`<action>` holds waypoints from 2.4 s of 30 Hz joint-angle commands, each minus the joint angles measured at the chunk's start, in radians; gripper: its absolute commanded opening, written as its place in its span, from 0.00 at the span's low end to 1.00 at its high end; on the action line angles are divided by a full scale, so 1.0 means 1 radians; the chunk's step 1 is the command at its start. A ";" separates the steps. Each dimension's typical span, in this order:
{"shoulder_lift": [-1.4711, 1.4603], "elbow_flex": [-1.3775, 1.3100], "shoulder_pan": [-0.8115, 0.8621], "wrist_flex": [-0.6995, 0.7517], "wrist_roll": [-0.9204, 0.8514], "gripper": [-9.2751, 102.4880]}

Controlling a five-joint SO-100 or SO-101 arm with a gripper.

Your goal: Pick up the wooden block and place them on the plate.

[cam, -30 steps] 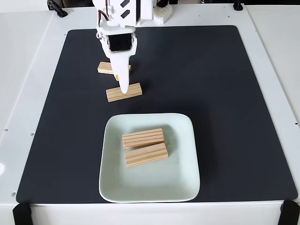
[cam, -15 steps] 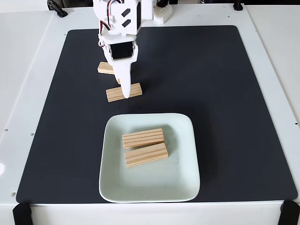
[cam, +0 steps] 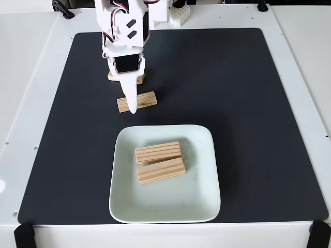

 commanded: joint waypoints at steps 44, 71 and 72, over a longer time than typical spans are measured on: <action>-0.043 -0.029 -0.044 0.003 0.005 0.09; 0.535 -0.014 -0.241 0.003 0.483 0.08; 0.499 -0.061 -0.241 0.005 0.497 0.08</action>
